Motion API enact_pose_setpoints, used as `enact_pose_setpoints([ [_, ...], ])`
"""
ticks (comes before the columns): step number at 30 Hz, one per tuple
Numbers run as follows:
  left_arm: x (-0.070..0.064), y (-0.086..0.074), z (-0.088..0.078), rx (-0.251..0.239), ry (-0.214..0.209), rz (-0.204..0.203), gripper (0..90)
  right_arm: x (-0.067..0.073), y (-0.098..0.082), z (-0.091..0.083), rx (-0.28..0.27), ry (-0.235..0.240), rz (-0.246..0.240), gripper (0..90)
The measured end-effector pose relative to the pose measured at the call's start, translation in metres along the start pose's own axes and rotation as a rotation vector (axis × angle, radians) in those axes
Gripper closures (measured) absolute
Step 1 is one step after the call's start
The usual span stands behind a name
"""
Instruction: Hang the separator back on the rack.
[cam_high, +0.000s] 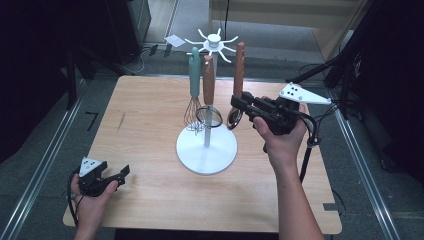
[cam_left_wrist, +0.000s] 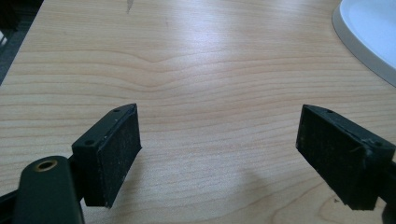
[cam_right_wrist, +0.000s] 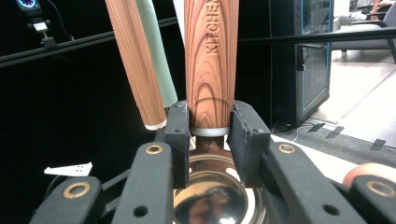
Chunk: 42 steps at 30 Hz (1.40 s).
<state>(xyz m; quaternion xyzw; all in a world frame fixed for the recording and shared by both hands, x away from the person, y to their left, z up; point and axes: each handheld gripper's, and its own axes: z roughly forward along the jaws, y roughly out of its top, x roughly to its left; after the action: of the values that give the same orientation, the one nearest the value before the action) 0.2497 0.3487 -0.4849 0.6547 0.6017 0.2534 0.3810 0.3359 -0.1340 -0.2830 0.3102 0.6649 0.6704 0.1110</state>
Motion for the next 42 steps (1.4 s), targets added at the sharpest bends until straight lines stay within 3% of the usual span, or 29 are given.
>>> enact_pose_setpoints([
  [5, 0.0, 0.0, 0.0, -0.001, -0.001, 0.0, 14.3, -0.002, 0.001, 0.001, 0.001, 0.016, 0.02, 71.5],
  [21, 0.0, 0.0, 0.0, -0.001, 0.001, 0.0, 14.3, -0.005, -0.001, 0.003, 0.03, 0.05, 0.02, 71.4],
  [33, 0.0, 0.0, 0.0, -0.001, 0.002, 0.002, 14.3, 0.011, -0.004, 0.005, 0.057, 0.007, -0.076, 71.5],
  [37, 0.0, 0.0, 0.0, -0.001, 0.001, 0.0, 14.3, 0.01, -0.003, 0.006, 0.051, -0.026, -0.093, 71.5],
  [42, 0.0, 0.0, 0.0, -0.001, 0.001, 0.0, 14.3, 0.011, -0.003, 0.006, 0.044, -0.029, -0.102, 71.2],
])
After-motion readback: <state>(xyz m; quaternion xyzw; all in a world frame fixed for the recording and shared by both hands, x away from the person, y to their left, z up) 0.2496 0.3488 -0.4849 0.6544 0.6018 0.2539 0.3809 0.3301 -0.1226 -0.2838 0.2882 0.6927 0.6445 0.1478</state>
